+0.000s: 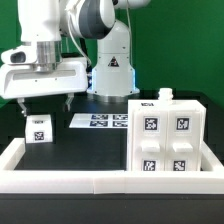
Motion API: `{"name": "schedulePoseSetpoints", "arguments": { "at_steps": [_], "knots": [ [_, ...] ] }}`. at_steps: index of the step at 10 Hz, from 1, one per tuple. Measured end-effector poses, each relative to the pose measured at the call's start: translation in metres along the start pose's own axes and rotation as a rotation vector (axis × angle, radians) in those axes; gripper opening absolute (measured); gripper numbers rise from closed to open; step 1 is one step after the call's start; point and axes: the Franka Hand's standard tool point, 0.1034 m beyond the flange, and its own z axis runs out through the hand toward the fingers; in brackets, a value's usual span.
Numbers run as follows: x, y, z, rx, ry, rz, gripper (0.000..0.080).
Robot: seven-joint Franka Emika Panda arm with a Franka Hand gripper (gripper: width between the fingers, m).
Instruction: Assemble cabinet
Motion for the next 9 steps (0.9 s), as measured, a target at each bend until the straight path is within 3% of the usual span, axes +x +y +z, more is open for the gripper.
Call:
{"name": "schedulePoseSetpoints", "arguments": {
  "at_steps": [4, 9],
  "knots": [
    [0.001, 0.015, 0.010, -0.008, 0.002, -0.014, 0.0797],
    [-0.005, 0.011, 0.027, -0.008, -0.006, -0.020, 0.0797]
  ]
}}
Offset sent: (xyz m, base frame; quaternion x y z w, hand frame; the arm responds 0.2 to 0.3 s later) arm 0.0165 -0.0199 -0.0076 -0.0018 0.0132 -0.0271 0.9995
